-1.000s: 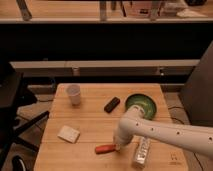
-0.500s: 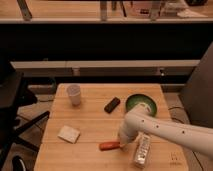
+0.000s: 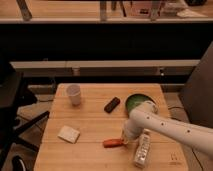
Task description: Drag the pepper across the table
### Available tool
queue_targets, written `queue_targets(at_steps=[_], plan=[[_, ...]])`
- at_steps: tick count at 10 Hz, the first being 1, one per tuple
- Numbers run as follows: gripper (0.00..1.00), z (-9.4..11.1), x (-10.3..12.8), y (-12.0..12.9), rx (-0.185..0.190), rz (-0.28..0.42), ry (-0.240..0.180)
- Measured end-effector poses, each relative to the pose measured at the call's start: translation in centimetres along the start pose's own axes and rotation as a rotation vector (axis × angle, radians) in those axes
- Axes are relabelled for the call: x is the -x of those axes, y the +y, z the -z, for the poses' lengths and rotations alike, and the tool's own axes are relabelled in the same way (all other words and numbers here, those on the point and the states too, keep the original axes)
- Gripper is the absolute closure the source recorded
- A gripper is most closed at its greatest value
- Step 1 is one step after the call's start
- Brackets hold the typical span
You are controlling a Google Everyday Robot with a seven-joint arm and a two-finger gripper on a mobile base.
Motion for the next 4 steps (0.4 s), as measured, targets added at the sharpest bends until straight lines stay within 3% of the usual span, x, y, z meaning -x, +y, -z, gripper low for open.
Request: queue_targets(at_steps=[4], plan=[[0.98,0.76,-1.24,0.46,-0.001,-0.011,0.007]])
